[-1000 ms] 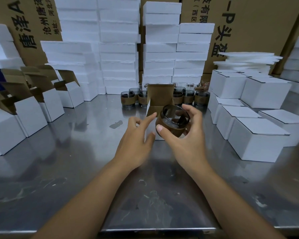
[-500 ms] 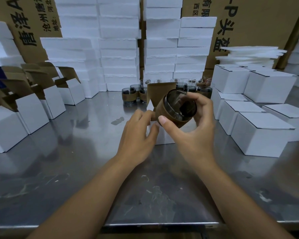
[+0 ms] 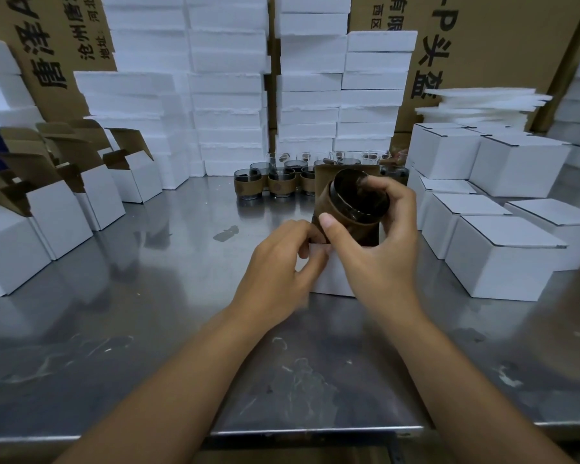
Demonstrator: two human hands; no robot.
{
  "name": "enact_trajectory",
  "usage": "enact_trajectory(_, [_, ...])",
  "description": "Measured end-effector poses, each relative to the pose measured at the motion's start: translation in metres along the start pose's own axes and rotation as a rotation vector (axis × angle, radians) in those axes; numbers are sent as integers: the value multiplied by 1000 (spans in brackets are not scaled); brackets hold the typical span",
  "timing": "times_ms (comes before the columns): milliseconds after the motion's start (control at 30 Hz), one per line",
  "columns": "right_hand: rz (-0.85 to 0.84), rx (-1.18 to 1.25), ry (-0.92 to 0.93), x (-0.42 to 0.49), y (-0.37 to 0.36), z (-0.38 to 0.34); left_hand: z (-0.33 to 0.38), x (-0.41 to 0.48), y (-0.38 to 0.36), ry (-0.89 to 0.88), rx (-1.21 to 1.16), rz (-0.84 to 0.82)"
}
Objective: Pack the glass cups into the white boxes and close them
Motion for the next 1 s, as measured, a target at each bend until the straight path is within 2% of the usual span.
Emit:
enact_trajectory(200, [-44, -212, 85, 0, -3, -1, 6, 1, 3, -50, 30, 33])
enact_trajectory(467, [-275, -294, 33, -2, -13, 12, 1, 1, 9, -23, 50, 61])
enact_trajectory(767, [-378, -494, 114, -6, -17, 13, 2, 0, 10, -24, 57, 55])
enact_trajectory(833, [-343, -438, 92, -6, -17, 10, 1, 0, 11, -15, 23, 39])
enact_trajectory(900, [-227, -295, 39, -3, -12, 8, -1, 1, 14, 33, -85, 78])
enact_trajectory(1000, [-44, -100, -102, 1, -2, 13, -10, 3, 17, 194, -284, 188])
Point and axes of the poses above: each hand's wrist, its own x-axis towards the middle knuckle, its own y-axis out of the back of the hand, z = x × y, the point moved 5 cm from there along x, towards the middle knuckle, and after that the axes turned 8 degrees about -x, right-handed, at the moved point
